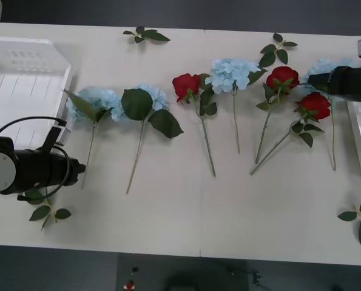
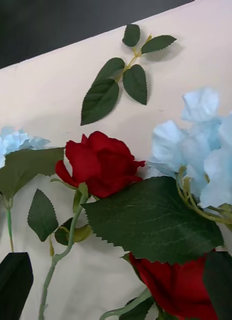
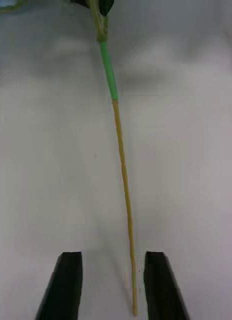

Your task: Put the red flowers into the right box and the blue flowers into the left box

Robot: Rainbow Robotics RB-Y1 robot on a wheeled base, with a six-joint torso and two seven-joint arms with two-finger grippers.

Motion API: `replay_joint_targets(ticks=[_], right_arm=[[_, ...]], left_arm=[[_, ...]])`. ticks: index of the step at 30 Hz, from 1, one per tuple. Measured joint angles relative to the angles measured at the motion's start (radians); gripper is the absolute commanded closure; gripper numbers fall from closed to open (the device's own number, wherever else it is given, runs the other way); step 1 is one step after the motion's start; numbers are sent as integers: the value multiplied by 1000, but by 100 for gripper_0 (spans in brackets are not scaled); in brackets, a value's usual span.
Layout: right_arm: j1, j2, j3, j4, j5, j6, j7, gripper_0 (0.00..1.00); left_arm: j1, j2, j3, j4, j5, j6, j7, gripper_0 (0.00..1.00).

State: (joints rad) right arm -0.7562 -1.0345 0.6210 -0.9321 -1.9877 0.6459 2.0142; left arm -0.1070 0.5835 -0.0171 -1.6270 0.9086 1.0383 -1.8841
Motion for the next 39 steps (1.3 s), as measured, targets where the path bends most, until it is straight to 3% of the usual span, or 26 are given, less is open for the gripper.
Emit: replay_joint_targets(ticks=[9, 16, 28, 31, 32, 35, 36, 39], right_arm=[[-7, -1, 0, 0, 166, 0, -194, 0], [-20, 2, 0, 3, 316, 0, -314, 0], [-110, 116, 0, 136, 568, -26, -355, 0], [-112, 140, 0, 154, 613, -44, -355, 0], [-112, 149, 0, 162, 631, -57, -356, 0], [-112, 172, 0, 185, 675, -77, -356, 0], [-112, 179, 0, 192, 685, -81, -356, 0], [-112, 196, 0, 220, 696, -91, -360, 0]], left_arm=[[-125, -5, -6, 13, -61, 85, -1, 12], [-256, -77, -21, 132, -139, 71, -1, 12], [-272, -173, -21, 183, -281, -22, -1, 12], [-272, -183, -21, 218, -305, -52, -1, 22], [-272, -185, -22, 230, -322, -63, -1, 35], [-272, -186, -22, 256, -340, -84, -1, 92], [-272, -186, -23, 260, -340, -86, -1, 99], [-272, -186, -24, 262, -340, -86, -1, 100]])
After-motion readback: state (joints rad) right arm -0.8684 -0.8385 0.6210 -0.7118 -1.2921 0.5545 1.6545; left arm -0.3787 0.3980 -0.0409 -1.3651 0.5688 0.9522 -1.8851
